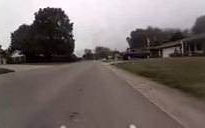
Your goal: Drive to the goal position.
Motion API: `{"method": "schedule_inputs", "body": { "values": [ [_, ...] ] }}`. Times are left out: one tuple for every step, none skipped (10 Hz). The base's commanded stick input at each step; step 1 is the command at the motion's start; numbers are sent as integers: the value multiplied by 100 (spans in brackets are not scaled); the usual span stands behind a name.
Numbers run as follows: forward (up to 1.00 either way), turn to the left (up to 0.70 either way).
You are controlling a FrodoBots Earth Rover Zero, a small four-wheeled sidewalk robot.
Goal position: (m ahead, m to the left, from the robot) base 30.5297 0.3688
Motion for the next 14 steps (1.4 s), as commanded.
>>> {"method": "schedule_inputs", "body": {
  "values": [
    [100, 30],
    [100, 14],
    [100, 0],
    [100, 0],
    [100, 0],
    [100, 0],
    [100, 0],
    [100, 0],
    [100, 0],
    [100, 0],
    [100, 0],
    [100, 0],
    [100, 0],
    [100, 0]
  ]
}}
